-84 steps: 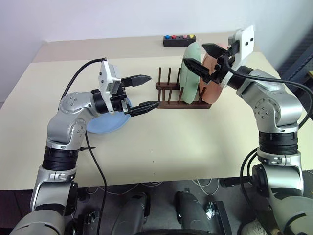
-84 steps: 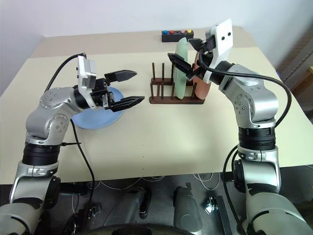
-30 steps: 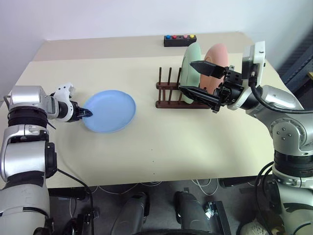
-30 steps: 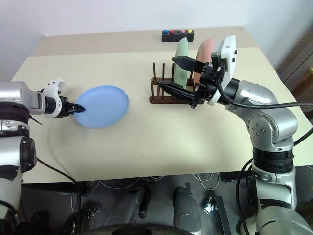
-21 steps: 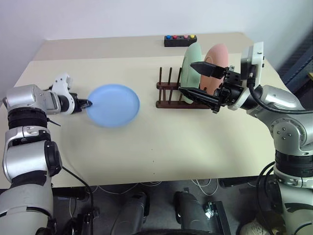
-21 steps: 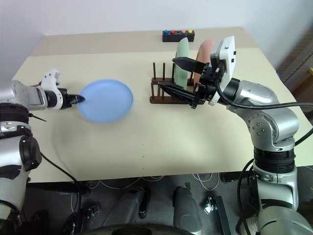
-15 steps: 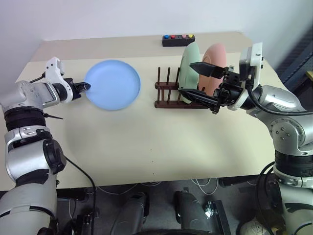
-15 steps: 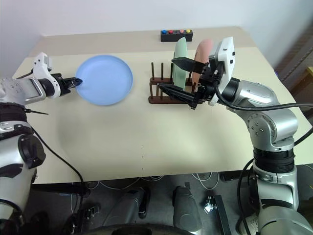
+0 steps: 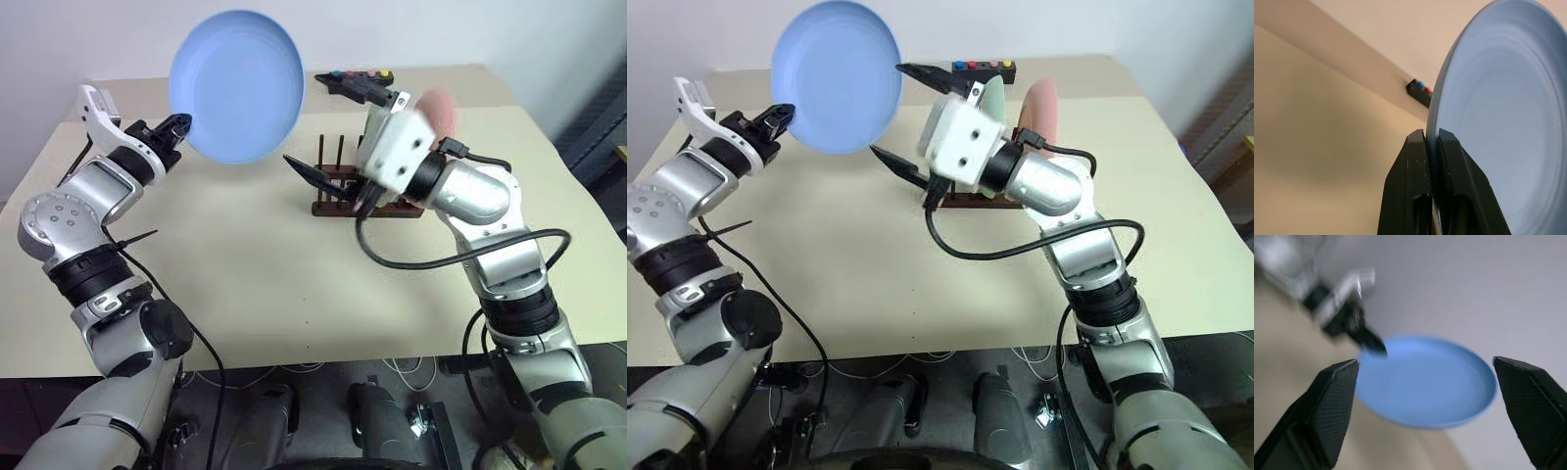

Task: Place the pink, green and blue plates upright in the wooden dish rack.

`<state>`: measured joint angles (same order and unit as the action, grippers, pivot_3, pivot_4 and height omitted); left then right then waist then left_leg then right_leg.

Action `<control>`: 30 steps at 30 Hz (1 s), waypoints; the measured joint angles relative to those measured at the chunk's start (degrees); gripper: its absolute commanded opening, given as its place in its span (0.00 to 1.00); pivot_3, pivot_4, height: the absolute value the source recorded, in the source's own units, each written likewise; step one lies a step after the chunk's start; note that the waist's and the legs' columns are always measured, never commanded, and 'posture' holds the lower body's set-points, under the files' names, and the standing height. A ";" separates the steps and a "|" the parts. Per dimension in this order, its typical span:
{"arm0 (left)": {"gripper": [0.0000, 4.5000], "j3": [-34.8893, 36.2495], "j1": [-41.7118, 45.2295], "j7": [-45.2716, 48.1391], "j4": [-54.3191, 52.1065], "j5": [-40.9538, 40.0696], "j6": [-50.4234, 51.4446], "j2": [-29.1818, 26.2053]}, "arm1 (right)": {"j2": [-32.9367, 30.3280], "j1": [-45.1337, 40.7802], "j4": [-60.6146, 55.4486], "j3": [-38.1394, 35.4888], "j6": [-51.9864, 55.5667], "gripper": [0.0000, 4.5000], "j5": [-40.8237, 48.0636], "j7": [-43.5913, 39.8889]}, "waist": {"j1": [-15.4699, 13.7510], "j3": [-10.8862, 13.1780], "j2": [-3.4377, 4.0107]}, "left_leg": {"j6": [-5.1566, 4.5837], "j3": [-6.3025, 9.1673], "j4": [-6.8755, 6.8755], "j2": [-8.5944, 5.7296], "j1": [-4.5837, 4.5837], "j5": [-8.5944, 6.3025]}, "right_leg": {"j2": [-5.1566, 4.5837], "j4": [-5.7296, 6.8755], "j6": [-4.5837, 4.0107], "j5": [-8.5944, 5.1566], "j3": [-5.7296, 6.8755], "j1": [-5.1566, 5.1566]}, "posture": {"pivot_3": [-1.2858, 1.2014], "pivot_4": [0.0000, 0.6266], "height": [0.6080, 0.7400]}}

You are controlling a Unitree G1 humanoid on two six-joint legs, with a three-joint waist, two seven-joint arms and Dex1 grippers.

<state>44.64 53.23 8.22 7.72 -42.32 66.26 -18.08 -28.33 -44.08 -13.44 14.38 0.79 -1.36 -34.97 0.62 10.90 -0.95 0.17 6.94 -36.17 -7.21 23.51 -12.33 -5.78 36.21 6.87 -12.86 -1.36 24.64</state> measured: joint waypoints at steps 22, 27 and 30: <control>0.01 -16.64 -8.89 -11.84 -26.60 -5.12 -12.99 11.35 | -3.59 -5.43 15.66 6.12 -26.33 1.00 -34.62 10.91 | 0.09 0.02 -0.06 | 0.17 -0.09 0.04 0.12 -0.02 0.10 | 0.18 -0.05 -0.12 0.07 -0.10 0.00 | 0.52 0.24 1.00; 0.00 -19.62 -10.12 -13.04 -27.68 -5.15 -14.92 11.90 | -2.91 -5.63 17.65 6.12 -26.14 0.88 -36.01 11.09 | 0.15 0.02 -0.06 | 0.17 -0.10 0.06 0.14 -0.06 0.10 | 0.20 -0.05 -0.13 0.07 -0.11 -0.01 | 0.52 0.24 1.00; 0.00 -21.13 -10.63 -13.82 -28.33 -5.14 -15.76 12.09 | -2.22 -5.62 18.43 6.18 -25.87 0.59 -36.19 10.95 | 0.10 0.02 -0.06 | 0.17 -0.11 0.06 0.14 -0.06 0.10 | 0.20 -0.06 -0.13 0.08 -0.12 -0.02 | 0.52 0.24 1.00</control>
<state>23.51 42.60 -5.61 -20.61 -47.46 50.50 -5.99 -30.55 -49.71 4.99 20.56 -25.08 -37.55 -24.01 0.72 10.92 -1.01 0.34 6.83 -36.11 -7.07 23.45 -12.23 -5.58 36.15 6.74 -12.79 -1.48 24.62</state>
